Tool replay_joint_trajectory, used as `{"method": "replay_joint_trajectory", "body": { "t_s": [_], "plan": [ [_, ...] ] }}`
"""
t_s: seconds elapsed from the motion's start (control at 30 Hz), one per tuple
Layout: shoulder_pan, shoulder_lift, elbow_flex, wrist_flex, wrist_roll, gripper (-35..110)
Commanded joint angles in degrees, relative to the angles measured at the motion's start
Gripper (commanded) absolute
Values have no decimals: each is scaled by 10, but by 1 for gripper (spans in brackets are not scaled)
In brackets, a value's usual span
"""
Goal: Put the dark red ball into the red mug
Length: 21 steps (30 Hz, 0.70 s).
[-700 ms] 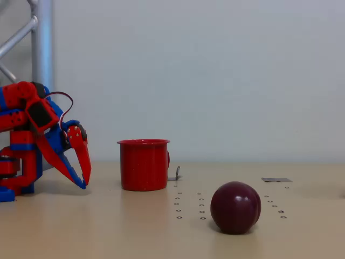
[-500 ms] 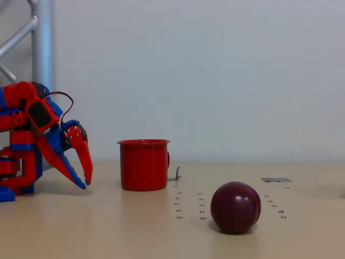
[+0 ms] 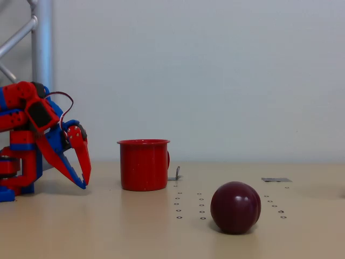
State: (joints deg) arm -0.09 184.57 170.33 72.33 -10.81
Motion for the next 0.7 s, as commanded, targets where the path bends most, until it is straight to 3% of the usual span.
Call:
{"method": "replay_joint_trajectory", "body": {
  "t_s": [0.0,0.4,0.53,0.67],
  "plan": [
    [22,43,8,-24,-26,-2],
    [134,-149,-145,-202,-318,-2],
    [161,-252,-200,-286,-379,-2],
    [178,-371,-283,-299,-437,-2]
  ]
}}
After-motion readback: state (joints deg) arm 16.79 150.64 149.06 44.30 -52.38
